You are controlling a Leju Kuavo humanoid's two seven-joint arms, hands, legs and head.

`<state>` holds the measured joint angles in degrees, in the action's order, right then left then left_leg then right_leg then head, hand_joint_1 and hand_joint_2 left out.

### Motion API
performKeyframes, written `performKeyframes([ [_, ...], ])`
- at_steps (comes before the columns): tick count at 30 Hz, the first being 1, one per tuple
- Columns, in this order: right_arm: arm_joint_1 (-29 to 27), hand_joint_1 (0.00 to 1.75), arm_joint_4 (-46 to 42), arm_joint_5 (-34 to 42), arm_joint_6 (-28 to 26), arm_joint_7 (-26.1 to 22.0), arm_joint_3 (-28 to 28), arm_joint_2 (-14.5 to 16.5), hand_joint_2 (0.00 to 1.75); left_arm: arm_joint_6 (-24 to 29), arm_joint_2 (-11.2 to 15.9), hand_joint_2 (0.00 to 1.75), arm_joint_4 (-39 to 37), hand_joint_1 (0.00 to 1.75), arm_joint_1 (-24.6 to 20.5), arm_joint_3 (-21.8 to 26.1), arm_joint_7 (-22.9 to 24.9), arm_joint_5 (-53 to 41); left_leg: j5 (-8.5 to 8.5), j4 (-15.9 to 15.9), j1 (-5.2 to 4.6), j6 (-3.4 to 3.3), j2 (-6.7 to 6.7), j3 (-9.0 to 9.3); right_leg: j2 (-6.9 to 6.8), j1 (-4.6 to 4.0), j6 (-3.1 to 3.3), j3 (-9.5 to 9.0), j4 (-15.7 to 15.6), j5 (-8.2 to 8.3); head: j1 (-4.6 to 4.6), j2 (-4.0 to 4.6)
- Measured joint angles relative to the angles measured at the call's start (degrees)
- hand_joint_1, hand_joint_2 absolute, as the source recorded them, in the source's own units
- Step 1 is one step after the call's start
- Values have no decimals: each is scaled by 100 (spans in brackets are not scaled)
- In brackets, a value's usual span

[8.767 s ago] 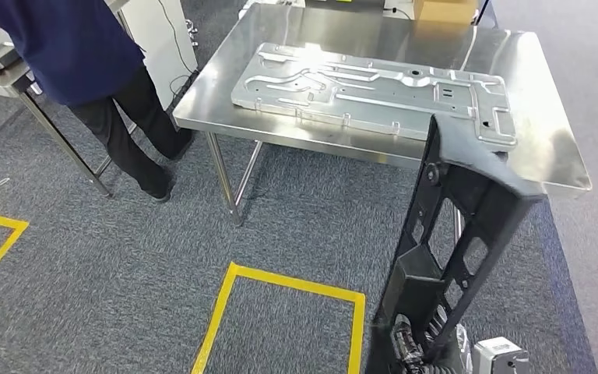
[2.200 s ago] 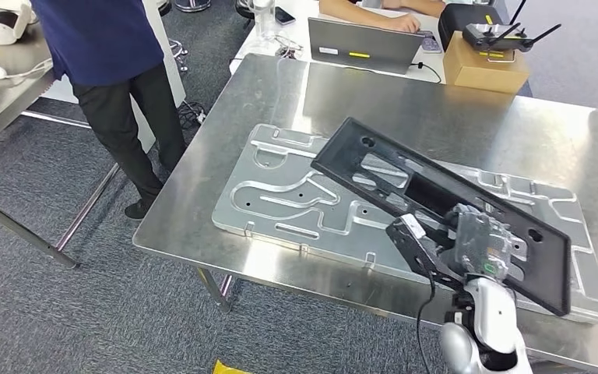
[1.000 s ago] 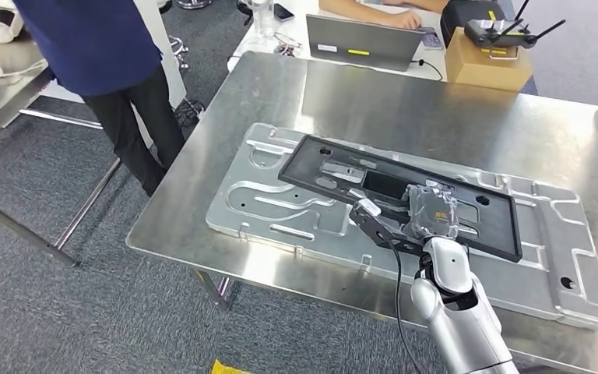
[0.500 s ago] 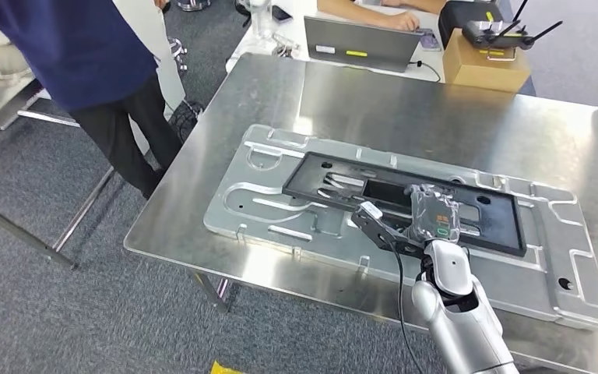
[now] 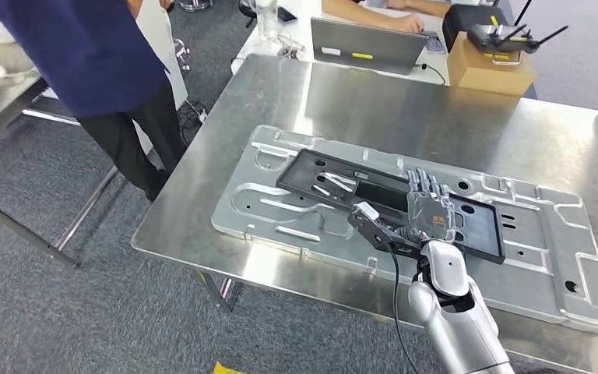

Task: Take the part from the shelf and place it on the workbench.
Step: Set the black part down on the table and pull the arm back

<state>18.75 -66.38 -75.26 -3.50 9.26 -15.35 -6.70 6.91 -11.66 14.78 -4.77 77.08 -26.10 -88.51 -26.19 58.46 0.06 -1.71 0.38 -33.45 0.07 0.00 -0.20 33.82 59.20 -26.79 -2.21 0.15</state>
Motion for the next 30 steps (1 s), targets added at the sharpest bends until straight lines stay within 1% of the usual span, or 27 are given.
performKeyframes([
  [2,5,0,2,-1,-31,-10,-11,10,0,0,1,0,-9,0,2,-1,7,7,-8,3,9,59,-2,-1,-1,16,34,-9,-42,26,1,0],
  [3,11,0,2,-2,-48,-19,-18,22,0,1,3,0,-12,0,1,-2,8,8,-63,66,11,91,-3,-21,-6,36,64,-28,-72,40,1,0],
  [4,19,0,2,-4,-63,-28,-27,36,0,1,4,0,-14,0,-1,-2,9,10,-173,223,14,122,-4,-82,-13,59,92,-45,-102,54,0,0],
  [5,26,0,2,-5,-74,-37,-38,55,0,1,6,0,-16,0,-1,-3,9,11,-344,507,27,152,-6,-203,-21,76,112,-60,-120,62,-1,0],
  [6,30,0,4,-7,-80,-44,-50,70,0,2,7,0,-18,0,0,-3,9,14,-539,885,38,178,-8,-373,-22,76,125,-61,-121,61,-1,0],
  [7,31,0,8,-8,-82,-50,-64,85,0,2,7,0,-19,0,3,-4,10,18,-699,1261,52,201,-9,-550,-24,76,128,-58,-116,59,-2,0],
  [8,27,0,12,-7,-85,-54,-76,97,0,2,8,0,-20,0,6,-4,12,25,-777,1533,64,220,-9,-680,-26,77,128,-56,-109,57,-2,0],
  [9,22,0,15,0,-99,-66,-85,109,0,2,11,0,-20,0,11,-4,14,39,-733,1587,73,236,-10,-711,-25,80,124,-55,-98,51,-2,0],
  [10,16,0,9,18,-127,-85,-92,125,0,2,14,0,-20,0,14,-4,16,54,-585,1413,83,245,-12,-629,-23,87,115,-56,-84,43,-2,0],
  [11,4,0,-13,50,-173,-116,-97,146,0,2,17,0,-20,0,16,-4,17,72,-368,1044,94,250,-14,-449,-18,95,97,-59,-65,28,-2,0],
  [12,-15,0,-56,99,-234,-161,-103,174,0,2,19,0,-20,0,16,-4,15,93,-208,646,101,251,-13,-248,-14,96,72,-58,-42,10,-2,0],
  [13,-44,0,-123,165,-300,-215,-110,202,0,2,19,0,-20,0,14,-4,10,110,-96,327,97,234,-7,-93,-8,90,42,-50,-13,-3,0,0],
  [14,-93,0,-217,247,-372,-280,-124,236,0,1,18,0,-20,0,14,-4,5,133,-46,128,90,213,-1,2,-5,81,9,-41,6,-8,1,0],
  [16,-268,0,-504,470,-523,-441,-178,307,0,-10,16,0,-20,0,22,-4,-19,186,-34,69,66,151,12,17,-4,67,-49,-29,18,9,4,0],
  [17,-386,0,-690,588,-594,-522,-220,344,0,-16,13,0,-20,0,32,-3,-35,216,-15,58,71,117,10,15,-5,74,-73,-26,19,1,3,0],
  [18,-519,0,-907,698,-660,-594,-274,374,0,-21,7,0,-20,0,38,-3,-55,244,9,41,76,75,6,10,-6,82,-95,-14,65,-62,4,0],
  [19,-649,0,-1130,777,-716,-651,-336,398,0,-22,2,0,-20,0,42,-2,-70,270,33,21,83,32,-1,-1,-5,89,-112,32,195,-197,4,0],
  [20,-771,0,-1342,828,-763,-689,-410,415,0,-22,-3,0,-20,0,43,-1,-78,290,55,4,89,-8,-8,-16,-5,95,-127,111,419,-392,4,0],
  [22,-1020,0,-1746,847,-865,-733,-584,434,0,-20,-3,0,-20,0,45,1,-84,314,87,4,72,-56,-20,-70,-5,94,-148,359,1127,-840,4,0],
  [23,-1137,0,-1913,824,-920,-741,-669,440,0,-20,-4,0,-20,0,49,1,-85,316,104,7,60,-67,-23,-99,-5,94,-153,444,1416,-965,4,0],
  [24,-1247,0,-2066,785,-980,-749,-749,446,0,-20,-8,0,-20,0,54,1,-85,316,124,10,49,-74,-25,-130,-5,91,-149,454,1553,-993,4,0],
  [25,-1334,0,-2192,745,-1037,-755,-814,450,0,-20,-12,0,-20,0,58,2,-85,320,145,14,38,-73,-24,-159,-5,85,-133,348,1452,-903,4,0],
  [26,-1401,0,-2306,710,-1088,-760,-871,455,0,-20,-20,0,-20,0,60,2,-86,327,167,17,28,-69,-23,-182,-5,75,-102,136,1142,-744,4,0],
  [27,-1455,0,-2416,676,-1142,-769,-918,460,0,-20,-31,0,-20,0,59,3,-90,339,190,20,22,-61,-23,-199,-6,57,-55,-138,706,-602,3,0],
  [28,-1510,0,-2516,650,-1194,-779,-962,468,0,-20,-45,0,-21,0,57,3,-94,353,216,20,12,-43,-22,-212,-12,34,-15,-373,317,-484,2,0],
  [29,-1568,0,-2613,626,-1253,-790,-1002,480,0,-20,-57,0,-22,0,55,4,-98,367,242,17,11,-19,-23,-215,-16,9,19,-529,43,-412,3,0],
  [30,-1631,0,-2698,605,-1316,-801,-1036,492,0,-21,-67,0,-24,0,53,4,-101,382,270,14,16,13,-26,-218,-18,-14,41,-598,-103,-387,3,0],
])
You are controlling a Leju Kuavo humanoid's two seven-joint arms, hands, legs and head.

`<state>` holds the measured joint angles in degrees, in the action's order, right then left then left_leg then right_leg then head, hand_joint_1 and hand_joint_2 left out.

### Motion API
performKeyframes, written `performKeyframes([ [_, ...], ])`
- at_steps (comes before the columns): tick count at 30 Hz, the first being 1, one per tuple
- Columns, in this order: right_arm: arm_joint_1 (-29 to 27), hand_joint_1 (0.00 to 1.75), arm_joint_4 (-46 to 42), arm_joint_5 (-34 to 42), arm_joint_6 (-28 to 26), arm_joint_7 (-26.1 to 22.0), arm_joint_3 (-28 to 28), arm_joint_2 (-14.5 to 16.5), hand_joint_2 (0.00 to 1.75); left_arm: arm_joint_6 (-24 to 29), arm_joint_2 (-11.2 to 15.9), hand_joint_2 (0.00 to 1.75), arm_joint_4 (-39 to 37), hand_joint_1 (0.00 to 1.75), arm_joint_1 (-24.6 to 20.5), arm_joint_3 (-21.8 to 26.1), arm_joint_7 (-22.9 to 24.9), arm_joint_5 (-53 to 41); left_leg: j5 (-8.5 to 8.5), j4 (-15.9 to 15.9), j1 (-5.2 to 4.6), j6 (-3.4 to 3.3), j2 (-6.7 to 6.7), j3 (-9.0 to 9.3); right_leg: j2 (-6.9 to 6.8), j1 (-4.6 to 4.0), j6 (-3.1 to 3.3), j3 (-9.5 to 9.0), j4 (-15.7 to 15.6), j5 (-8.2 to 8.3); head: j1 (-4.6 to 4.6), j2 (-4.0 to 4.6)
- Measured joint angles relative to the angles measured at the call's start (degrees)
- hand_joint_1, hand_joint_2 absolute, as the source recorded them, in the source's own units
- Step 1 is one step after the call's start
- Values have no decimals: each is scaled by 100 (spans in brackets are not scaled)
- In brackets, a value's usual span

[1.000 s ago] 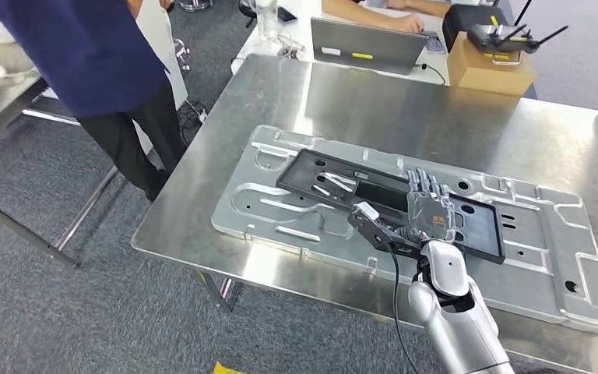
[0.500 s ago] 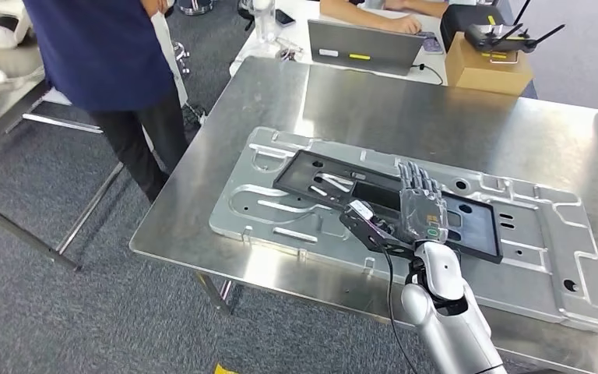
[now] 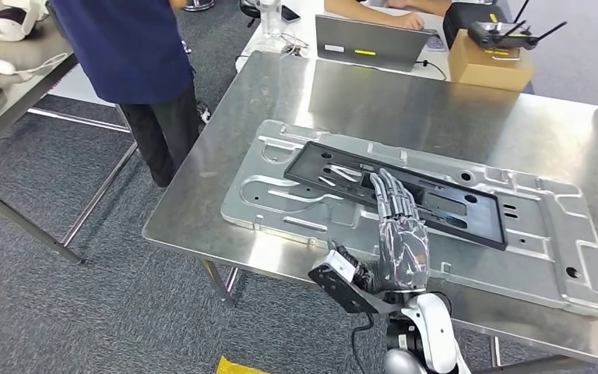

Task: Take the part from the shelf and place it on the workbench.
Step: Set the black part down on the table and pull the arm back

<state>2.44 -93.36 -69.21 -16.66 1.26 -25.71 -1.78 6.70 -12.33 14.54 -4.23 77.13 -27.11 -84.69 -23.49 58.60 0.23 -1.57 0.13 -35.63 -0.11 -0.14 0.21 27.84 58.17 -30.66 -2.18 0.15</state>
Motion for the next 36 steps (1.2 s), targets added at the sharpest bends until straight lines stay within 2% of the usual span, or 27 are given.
performKeyframes([
  [3,-246,0,-209,63,-216,-45,-80,43,0,-1,-12,0,0,0,10,6,-7,71,45,-16,8,112,6,-28,-13,10,60,54,-104,125,-1,0],
  [4,-341,0,-264,148,-306,-74,-99,63,0,-1,-15,0,0,0,13,9,-15,107,-70,59,9,141,11,-68,-27,33,101,89,-141,191,-1,0],
  [5,-439,0,-309,256,-403,-108,-115,82,0,-1,-16,0,0,0,16,12,-24,138,-291,246,14,167,17,-134,-41,56,132,141,-177,263,-1,0],
  [7,-626,0,-362,465,-558,-165,-139,104,0,-3,-18,0,-1,0,17,15,-40,193,-859,892,45,214,15,-299,-57,60,162,282,-170,377,-1,0],
  [8,-715,0,-376,581,-618,-185,-146,106,0,-3,-18,0,-1,0,19,16,-44,214,-1038,1224,57,240,13,-348,-61,60,152,369,-150,426,-1,0],
  [9,-799,0,-382,731,-678,-196,-150,106,0,-3,-17,0,0,0,19,20,-49,245,-1077,1429,67,263,12,-333,-66,62,141,458,-119,469,0,0],
  [10,-887,0,-385,920,-752,-202,-150,105,0,-2,-17,0,1,0,18,27,-52,280,-999,1462,76,282,11,-235,-71,68,124,548,-82,508,0,0],
  [11,-983,0,-386,1124,-841,-210,-150,104,0,-2,-17,0,1,0,19,37,-55,312,-846,1286,88,296,10,-33,-74,77,101,640,-33,541,0,0],
  [12,-1079,0,-385,1300,-934,-221,-150,102,0,-1,-17,0,2,0,17,45,-58,340,-724,947,102,306,11,243,-75,86,75,723,25,568,-1,0],
  [14,-1240,0,-382,1516,-1088,-244,-150,94,0,-1,-18,0,2,0,10,56,-64,369,-714,214,91,286,25,756,-68,86,8,855,132,618,-1,0],
  [16,-1375,0,-366,1704,-1210,-204,-150,76,0,7,-19,0,2,0,8,67,-69,407,-806,-78,52,210,39,905,-59,75,-67,900,171,686,1,0],
  [18,-1575,0,-297,2098,-1384,-139,-150,33,0,22,-30,0,2,0,11,103,-69,467,-733,-94,49,99,28,832,-48,86,-142,914,162,739,3,0],
  [19,-1701,0,-229,2402,-1503,-139,-148,3,0,33,-38,0,2,0,7,126,-68,501,-675,-101,54,38,16,779,-37,95,-175,948,199,664,3,0],
  [21,-1946,0,-9,2984,-1758,-253,-136,-62,0,55,-50,0,2,0,6,156,-67,557,-544,-116,67,-59,-11,631,-15,109,-217,1075,541,189,3,0],
  [23,-2106,0,254,3314,-1946,-405,-109,-94,0,72,-51,0,2,0,12,164,-67,585,-422,-107,51,-95,-31,472,-10,107,-242,1210,1206,-379,3,0],
  [24,-2155,0,380,3422,-1990,-451,-92,-99,0,76,-53,0,2,0,13,167,-69,591,-362,-98,38,-98,-42,392,-10,105,-246,1224,1488,-475,3,0],
  [25,-2193,0,517,3547,-2015,-492,-73,-103,0,80,-56,0,2,0,12,169,-76,597,-301,-84,24,-98,-52,304,-10,100,-240,1174,1657,-446,3,0],
  [26,-2216,0,675,3706,-2024,-548,-54,-105,0,81,-59,0,2,0,12,172,-90,605,-247,-68,11,-93,-58,221,-9,92,-217,1015,1603,-296,3,0],
  [27,-2228,0,851,3873,-2034,-633,-32,-104,0,82,-66,0,2,0,9,173,-110,615,-196,-53,-1,-85,-62,147,-6,76,-177,748,1338,-126,2,0],
  [28,-2231,0,1031,4037,-2044,-741,-7,-99,0,81,-80,0,2,0,3,173,-133,624,-151,-38,-11,-74,-63,92,-4,54,-119,411,920,-42,2,0],
  [29,-2231,0,1204,4200,-2046,-862,24,-91,0,79,-93,0,2,0,-2,173,-154,631,-107,-27,-23,-58,-61,55,-4,34,-66,76,449,-45,2,0],
  [30,-2233,0,1346,4354,-2026,-972,60,-76,0,76,-106,0,2,0,-7,173,-171,634,-61,-29,-27,-32,-63,39,-4,10,-31,-156,92,-91,0,0],
  [31,-2235,0,1459,4513,-1979,-1071,105,-51,0,72,-115,0,2,0,-9,173,-181,636,-13,-38,-22,-2,-66,31,-5,-9,-8,-281,-130,-146,1,0],
  [33,-2246,0,1646,4951,-1774,-1264,227,19,0,66,-116,0,2,0,-5,174,-191,639,68,-60,-8,73,-69,15,-12,-13,20,-265,-231,-84,1,0],
  [34,-2251,0,1737,5176,-1639,-1368,311,76,0,65,-117,0,2,0,-3,174,-194,643,19,-27,-2,111,-64,-16,-23,0,48,-221,-249,-21,2,0],
  [35,-2256,0,1836,5381,-1505,-1472,412,152,0,66,-119,0,2,0,0,175,-196,646,-140,82,1,148,-57,-65,-36,18,83,-160,-263,51,-1,0],
  [36,-2261,0,1937,5508,-1376,-1582,536,248,0,67,-120,0,2,0,3,176,-198,649,-408,294,8,180,-50,-131,-51,36,115,-86,-271,124,-1,0],
])
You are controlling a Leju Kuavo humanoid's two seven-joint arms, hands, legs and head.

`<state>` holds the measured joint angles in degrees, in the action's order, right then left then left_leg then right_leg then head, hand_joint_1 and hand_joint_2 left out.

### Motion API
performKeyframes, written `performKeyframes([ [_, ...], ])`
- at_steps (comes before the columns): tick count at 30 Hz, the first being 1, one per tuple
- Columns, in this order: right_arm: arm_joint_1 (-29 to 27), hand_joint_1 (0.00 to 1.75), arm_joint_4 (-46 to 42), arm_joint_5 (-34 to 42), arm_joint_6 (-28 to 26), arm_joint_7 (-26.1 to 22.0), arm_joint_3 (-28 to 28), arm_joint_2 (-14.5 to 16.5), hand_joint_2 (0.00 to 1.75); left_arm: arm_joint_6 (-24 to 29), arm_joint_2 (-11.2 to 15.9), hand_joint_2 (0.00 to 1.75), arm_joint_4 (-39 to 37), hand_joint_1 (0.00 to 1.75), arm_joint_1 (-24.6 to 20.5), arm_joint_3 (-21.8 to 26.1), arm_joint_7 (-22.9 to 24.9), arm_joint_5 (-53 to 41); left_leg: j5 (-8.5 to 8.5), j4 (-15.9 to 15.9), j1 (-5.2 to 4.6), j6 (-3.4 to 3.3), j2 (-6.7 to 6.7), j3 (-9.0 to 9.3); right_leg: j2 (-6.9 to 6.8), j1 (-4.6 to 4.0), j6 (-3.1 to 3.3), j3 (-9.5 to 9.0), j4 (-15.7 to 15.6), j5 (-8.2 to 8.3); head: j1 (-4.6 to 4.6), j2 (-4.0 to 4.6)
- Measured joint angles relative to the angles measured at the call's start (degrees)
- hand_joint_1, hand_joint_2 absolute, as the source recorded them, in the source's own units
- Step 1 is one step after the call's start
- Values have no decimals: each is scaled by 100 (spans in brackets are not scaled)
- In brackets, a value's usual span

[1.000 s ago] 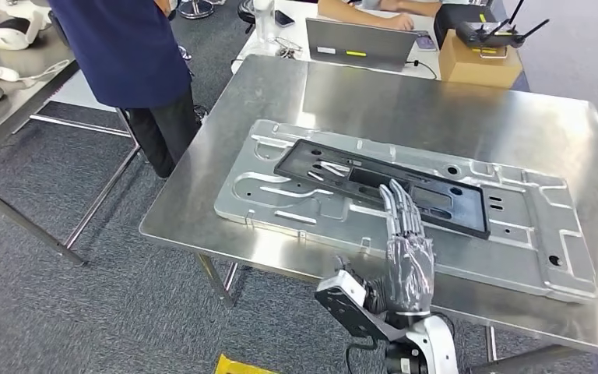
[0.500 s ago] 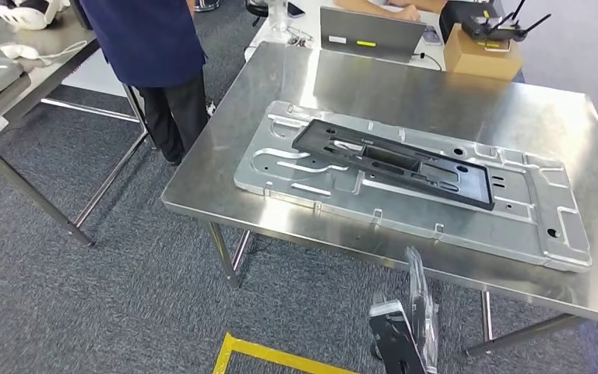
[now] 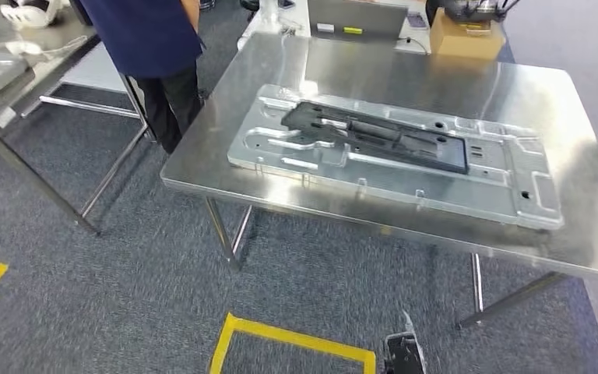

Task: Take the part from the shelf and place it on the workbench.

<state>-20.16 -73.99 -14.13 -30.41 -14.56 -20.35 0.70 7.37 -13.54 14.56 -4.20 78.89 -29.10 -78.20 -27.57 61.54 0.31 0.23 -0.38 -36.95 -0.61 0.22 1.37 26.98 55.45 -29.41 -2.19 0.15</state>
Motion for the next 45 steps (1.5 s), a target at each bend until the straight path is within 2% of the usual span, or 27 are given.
performKeyframes([
  [2,-2,0,185,70,237,-252,255,176,0,6,-11,0,0,0,5,1,1,-3,-588,646,21,50,4,-126,-15,-7,41,181,26,125,-3,0],
  [3,-1,0,259,42,335,-371,373,245,0,10,-18,0,0,0,6,0,5,-8,-723,959,30,66,4,-149,-20,-8,42,286,52,187,-3,0],
  [4,4,0,327,7,410,-473,476,300,0,15,-24,0,0,0,5,-1,14,-16,-697,1159,37,78,3,-118,-24,-7,34,399,87,246,-4,0],
  [5,12,0,399,-28,471,-557,586,361,0,19,-26,0,0,0,5,-1,27,-27,-542,1196,44,86,3,-8,-27,-2,20,522,135,301,-4,0],
  [7,24,0,528,-90,580,-703,794,482,0,19,-30,0,0,0,1,-2,50,-51,-250,725,54,80,4,481,-30,6,-25,755,263,388,-6,0],
  [9,39,0,613,-133,667,-827,984,591,0,17,-37,0,0,0,-6,-4,56,-68,-362,-79,37,32,12,1056,-31,-3,-86,909,389,454,-5,0],
  [10,50,0,640,-144,687,-862,1059,632,0,16,-42,0,0,0,-9,-5,56,-73,-476,-348,24,-9,17,1214,-34,-9,-118,943,419,494,-4,0],
  [11,60,0,666,-148,693,-881,1118,663,0,15,-45,0,0,0,-7,-7,55,-77,-525,-482,11,-58,19,1264,-36,-15,-151,960,425,541,-3,0],
  [13,68,0,724,-150,696,-898,1205,699,0,15,-59,0,0,0,10,-8,57,-78,-448,-511,19,-171,-1,1181,-23,-1,-221,1001,436,560,-2,0],
  [15,58,0,775,-150,696,-902,1269,719,0,15,-72,0,0,0,28,-8,61,-77,-314,-523,31,-273,-33,1047,9,22,-285,1114,707,184,0,0],
  [17,58,0,811,-164,705,-906,1311,729,0,14,-78,0,0,0,31,-8,62,-75,-194,-514,25,-319,-46,884,27,37,-328,1268,1341,-396,2,0],
  [18,63,0,828,-204,734,-922,1329,734,0,8,-79,0,0,0,32,-8,62,-75,-140,-506,22,-321,-47,801,31,42,-341,1316,1674,-545,2,0],
  [19,67,0,843,-273,790,-951,1354,745,0,1,-80,0,0,0,34,-8,62,-77,-90,-497,19,-317,-39,721,33,45,-346,1310,1898,-533,2,0],
  [21,81,0,870,-507,929,-1005,1429,791,0,-18,-81,0,0,0,39,-13,60,-97,4,-474,12,-295,-4,581,60,46,-317,1048,1818,-197,2,0],
  [22,95,0,886,-649,972,-1012,1476,820,0,-28,-82,0,0,0,39,-19,54,-109,49,-464,11,-279,27,529,118,41,-278,776,1495,-32,1,0],
  [23,114,0,907,-788,983,-1009,1521,844,0,-39,-88,0,0,0,34,-27,43,-120,88,-454,1,-260,56,487,207,33,-224,456,1063,20,1,0],
  [25,168,0,976,-988,967,-1043,1615,892,0,-43,-104,0,0,0,12,-39,14,-121,167,-444,-6,-206,134,435,336,16,-143,-36,318,-81,0,0],
  [26,203,0,1016,-1043,961,-1078,1672,919,0,-25,-115,0,0,0,2,-42,8,-120,208,-441,-5,-169,173,408,336,8,-116,-137,124,-155,0,0],
  [29,309,0,1097,-1133,963,-1156,1834,1022,0,76,-137,0,0,0,-8,-48,73,-120,201,-346,5,-63,219,287,193,33,-47,-125,-38,-134,-4,0],
  [31,332,0,1115,-1187,992,-1175,1919,1092,0,122,-139,0,-1,0,-12,-67,155,-145,-163,112,24,-16,152,90,82,52,8,-78,-66,-71,-9,0],
  [33,323,0,1115,-1216,1066,-1179,1995,1141,0,147,-139,0,-2,0,-14,-111,243,-203,-576,864,36,38,105,-180,-41,37,34,-8,-35,-47,-11,0],
  [35,301,0,1082,-1194,1178,-1177,2057,1181,0,169,-138,0,-3,0,-4,-175,317,-286,-605,1186,43,74,74,-221,-166,28,34,64,27,-42,-11,0],
  [36,292,0,1056,-1179,1224,-1179,2080,1202,0,179,-138,0,-4,0,0,-210,339,-326,-474,1019,46,78,49,-80,-222,27,28,91,63,-45,-11,0],
  [38,280,0,1000,-1245,1213,-1189,2112,1244,0,195,-136,0,-4,0,-4,-293,351,-406,-207,257,38,51,-114,417,-326,17,-2,130,134,-65,-11,0],
  [40,270,0,965,-1442,1068,-1199,2121,1267,0,202,-133,0,-5,0,-15,-379,332,-470,-128,-276,-2,-24,-286,719,-422,-12,-50,149,183,-83,-6,0],
  [43,269,0,934,-1722,814,-1168,2113,1285,0,230,-134,0,-13,0,-10,-467,314,-508,-121,-410,-7,-131,-222,698,-528,-41,-127,160,213,-86,-2,0],
  [45,271,0,926,-2067,445,-1050,2065,1292,0,281,-142,0,-28,0,-4,-487,311,-504,-68,-457,30,-212,-129,674,-337,-24,-187,252,418,-253,0,0],
])
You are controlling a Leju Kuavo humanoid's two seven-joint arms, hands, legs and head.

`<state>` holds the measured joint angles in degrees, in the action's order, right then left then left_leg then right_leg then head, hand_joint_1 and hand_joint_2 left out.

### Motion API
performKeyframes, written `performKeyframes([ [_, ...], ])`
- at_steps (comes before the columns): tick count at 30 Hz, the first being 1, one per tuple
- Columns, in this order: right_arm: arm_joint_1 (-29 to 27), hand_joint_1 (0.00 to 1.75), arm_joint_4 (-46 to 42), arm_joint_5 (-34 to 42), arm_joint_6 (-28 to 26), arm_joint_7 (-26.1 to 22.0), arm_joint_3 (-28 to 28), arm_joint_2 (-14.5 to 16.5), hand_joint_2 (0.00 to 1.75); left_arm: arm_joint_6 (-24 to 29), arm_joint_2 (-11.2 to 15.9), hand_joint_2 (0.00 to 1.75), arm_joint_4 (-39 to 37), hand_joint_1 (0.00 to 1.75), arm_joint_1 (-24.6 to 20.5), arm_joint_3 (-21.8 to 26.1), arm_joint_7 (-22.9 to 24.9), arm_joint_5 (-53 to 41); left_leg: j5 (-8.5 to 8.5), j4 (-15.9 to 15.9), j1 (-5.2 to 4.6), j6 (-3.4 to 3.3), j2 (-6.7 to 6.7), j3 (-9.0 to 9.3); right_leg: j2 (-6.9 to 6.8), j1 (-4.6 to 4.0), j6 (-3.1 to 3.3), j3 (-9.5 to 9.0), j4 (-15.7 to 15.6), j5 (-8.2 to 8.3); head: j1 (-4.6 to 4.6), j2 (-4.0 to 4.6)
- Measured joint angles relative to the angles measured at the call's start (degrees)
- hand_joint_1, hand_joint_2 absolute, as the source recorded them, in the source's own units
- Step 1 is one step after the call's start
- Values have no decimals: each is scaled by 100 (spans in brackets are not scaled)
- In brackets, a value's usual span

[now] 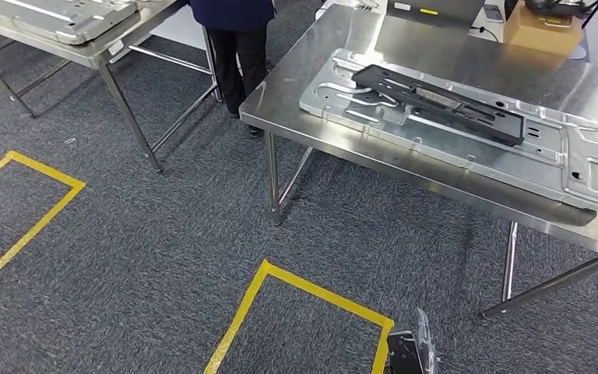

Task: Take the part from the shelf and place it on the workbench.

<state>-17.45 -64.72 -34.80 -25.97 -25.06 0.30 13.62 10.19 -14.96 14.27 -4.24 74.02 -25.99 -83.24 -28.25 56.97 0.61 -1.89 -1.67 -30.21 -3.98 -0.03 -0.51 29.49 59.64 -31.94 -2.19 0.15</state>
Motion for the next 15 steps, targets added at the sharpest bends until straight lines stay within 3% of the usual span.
performKeyframes([
  [2,-1,0,41,-481,-530,189,-98,-9,0,56,-10,0,-15,0,-5,-21,1,13,45,-16,11,-66,92,-41,278,32,-47,295,639,-376,2,0],
  [3,1,0,84,-662,-760,272,-157,-17,0,71,-14,0,-17,0,-7,-33,6,20,60,-13,9,-82,144,-66,338,43,-60,476,1020,-545,2,0],
  [4,7,0,136,-770,-935,334,-220,-30,0,81,-17,0,-19,0,-5,-44,18,36,72,-8,7,-88,204,-84,362,52,-71,611,1302,-624,2,0],
  [5,18,0,190,-817,-1064,382,-290,-45,0,84,-19,0,-20,0,-1,-55,34,55,80,-1,7,-87,269,-95,372,61,-78,656,1390,-582,1,0],
  [6,34,0,235,-843,-1159,431,-361,-63,0,84,-19,0,-21,0,3,-64,56,70,86,9,7,-82,338,-99,385,71,-78,593,1254,-427,1,0],
  [7,52,0,271,-892,-1236,491,-437,-84,0,82,-20,0,-22,0,2,-73,79,84,89,23,7,-75,411,-99,423,82,-69,440,928,-199,2,0],
  [9,79,0,318,-1073,-1327,604,-570,-124,0,61,-24,0,-29,0,-11,-89,120,87,92,62,2,-42,541,-120,632,100,-34,105,188,131,2,0],
  [11,79,0,349,-1237,-1357,664,-651,-149,0,20,-29,0,-39,0,-30,-109,149,83,115,90,5,33,651,-181,766,92,-5,-14,-132,187,1,0],
  [13,74,0,362,-1292,-1365,680,-686,-156,0,-9,-29,0,-52,0,-27,-120,164,79,143,93,19,117,733,-235,689,89,38,-4,-166,202,0,0],
  [15,77,0,363,-1312,-1375,683,-721,-157,0,-15,-27,0,-62,0,-22,-122,169,79,33,247,16,178,583,-321,572,111,115,-12,-219,247,-5,0],
])
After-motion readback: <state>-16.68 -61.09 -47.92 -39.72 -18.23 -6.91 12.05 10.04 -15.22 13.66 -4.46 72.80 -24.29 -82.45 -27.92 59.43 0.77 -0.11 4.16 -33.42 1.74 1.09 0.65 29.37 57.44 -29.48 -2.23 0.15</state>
